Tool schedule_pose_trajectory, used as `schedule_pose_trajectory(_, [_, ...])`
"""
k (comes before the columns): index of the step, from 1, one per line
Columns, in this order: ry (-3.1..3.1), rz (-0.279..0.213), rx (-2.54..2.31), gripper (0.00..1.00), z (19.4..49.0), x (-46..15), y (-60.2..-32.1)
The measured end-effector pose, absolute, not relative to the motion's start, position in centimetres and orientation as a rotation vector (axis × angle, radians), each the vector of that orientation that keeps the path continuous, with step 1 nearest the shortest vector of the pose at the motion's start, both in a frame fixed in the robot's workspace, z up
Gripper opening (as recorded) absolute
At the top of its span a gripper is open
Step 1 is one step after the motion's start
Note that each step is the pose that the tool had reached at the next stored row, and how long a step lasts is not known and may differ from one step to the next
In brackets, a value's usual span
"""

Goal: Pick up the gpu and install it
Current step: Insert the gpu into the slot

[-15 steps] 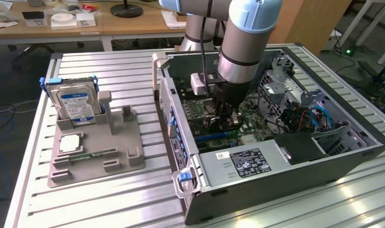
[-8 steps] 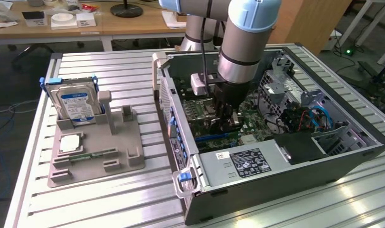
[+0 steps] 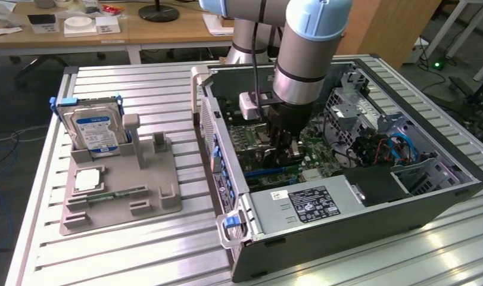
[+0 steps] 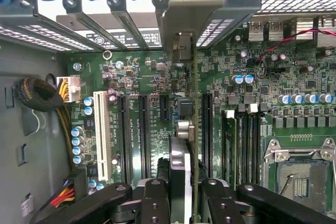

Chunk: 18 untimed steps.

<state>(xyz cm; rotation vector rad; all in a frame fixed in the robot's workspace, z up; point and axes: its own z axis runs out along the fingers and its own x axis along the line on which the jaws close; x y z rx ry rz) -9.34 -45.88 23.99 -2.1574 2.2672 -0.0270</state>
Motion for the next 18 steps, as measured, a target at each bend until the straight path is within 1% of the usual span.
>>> schedule_pose_trajectory(18, [2.267,-0.027,-2.157,0.28,23.56,-9.81,-45.70])
